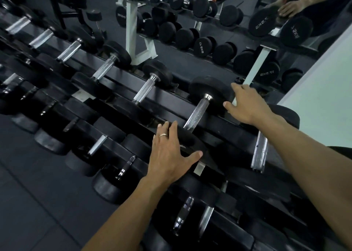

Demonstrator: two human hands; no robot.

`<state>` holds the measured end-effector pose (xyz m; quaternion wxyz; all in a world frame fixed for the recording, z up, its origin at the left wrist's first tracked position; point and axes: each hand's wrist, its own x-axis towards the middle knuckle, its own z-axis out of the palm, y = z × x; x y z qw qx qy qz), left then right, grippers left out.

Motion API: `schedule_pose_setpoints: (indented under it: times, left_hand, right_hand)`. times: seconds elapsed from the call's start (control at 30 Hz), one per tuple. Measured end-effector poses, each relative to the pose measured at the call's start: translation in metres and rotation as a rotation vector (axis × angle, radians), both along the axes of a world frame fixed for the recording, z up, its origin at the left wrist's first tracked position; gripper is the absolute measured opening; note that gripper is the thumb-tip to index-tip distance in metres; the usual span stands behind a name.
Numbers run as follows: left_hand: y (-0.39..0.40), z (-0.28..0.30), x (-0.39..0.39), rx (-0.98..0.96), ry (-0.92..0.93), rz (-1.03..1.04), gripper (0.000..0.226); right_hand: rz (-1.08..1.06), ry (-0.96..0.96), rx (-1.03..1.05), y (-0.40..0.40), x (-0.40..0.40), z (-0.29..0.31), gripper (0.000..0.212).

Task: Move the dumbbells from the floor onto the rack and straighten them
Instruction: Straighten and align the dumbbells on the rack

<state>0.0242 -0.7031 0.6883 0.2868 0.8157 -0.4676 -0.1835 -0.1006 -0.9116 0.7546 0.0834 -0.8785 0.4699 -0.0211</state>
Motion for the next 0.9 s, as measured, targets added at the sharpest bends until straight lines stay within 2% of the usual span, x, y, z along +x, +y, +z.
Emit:
schedule_pose_setpoints:
  times: [0.07,0.23,0.37,0.47,0.6,0.73,0.9]
  left_hand:
    - [0.002,0.007,-0.012,-0.033,-0.094,-0.006,0.096]
    - [0.003,0.018,-0.055,-0.111,-0.185,-0.113,0.086]
    - [0.002,0.017,-0.091,-0.11,-0.087,-0.245,0.088]
    - [-0.004,0.01,-0.12,-0.051,-0.003,-0.265,0.094]
    - [-0.012,-0.006,-0.162,0.012,0.131,-0.177,0.106]
    - [-0.014,-0.021,-0.198,0.067,0.251,-0.01,0.131]
    - [-0.028,-0.024,-0.225,-0.021,0.319,0.218,0.144]
  right_hand:
    - [-0.008,0.001,-0.016,0.005,-0.012,0.007,0.067]
    - [-0.053,0.017,-0.02,0.018,-0.054,0.016,0.067]
    - [-0.143,-0.017,-0.024,0.024,-0.097,0.022,0.061]
    - [-0.177,-0.031,-0.003,0.023,-0.131,0.018,0.066]
    - [-0.184,-0.048,0.072,0.009,-0.161,0.005,0.07]
    - [-0.073,-0.123,0.163,-0.013,-0.166,0.0,0.077]
    - [-0.004,-0.112,0.169,-0.04,-0.156,-0.008,0.051]
